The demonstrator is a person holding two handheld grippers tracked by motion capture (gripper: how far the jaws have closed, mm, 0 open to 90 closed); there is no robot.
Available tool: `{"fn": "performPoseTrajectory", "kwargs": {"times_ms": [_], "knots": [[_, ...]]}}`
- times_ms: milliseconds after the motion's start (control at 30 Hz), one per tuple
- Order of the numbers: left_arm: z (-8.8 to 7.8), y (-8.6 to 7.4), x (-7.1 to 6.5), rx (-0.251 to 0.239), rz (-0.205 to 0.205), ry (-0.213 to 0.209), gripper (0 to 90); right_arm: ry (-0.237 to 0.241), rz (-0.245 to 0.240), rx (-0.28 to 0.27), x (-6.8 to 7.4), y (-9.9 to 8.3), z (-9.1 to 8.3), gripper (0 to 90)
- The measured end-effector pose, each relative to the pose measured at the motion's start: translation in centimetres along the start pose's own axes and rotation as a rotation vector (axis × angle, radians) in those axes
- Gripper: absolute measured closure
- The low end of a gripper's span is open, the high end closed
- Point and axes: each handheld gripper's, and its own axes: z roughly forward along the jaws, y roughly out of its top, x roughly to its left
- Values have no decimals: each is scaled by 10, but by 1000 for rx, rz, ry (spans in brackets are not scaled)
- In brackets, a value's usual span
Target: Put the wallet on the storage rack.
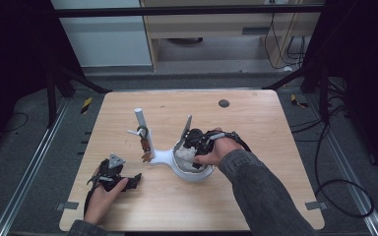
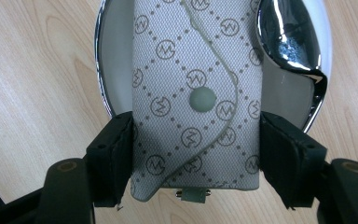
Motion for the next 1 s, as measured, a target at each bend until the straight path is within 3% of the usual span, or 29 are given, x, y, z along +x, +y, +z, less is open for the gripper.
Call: {"fn": "performPoseTrajectory", "kwargs": {"times_ms": [1000], "knots": [[0,0,0,0,0,-1,6,2,11,-10,-1,2,10,301]]}}
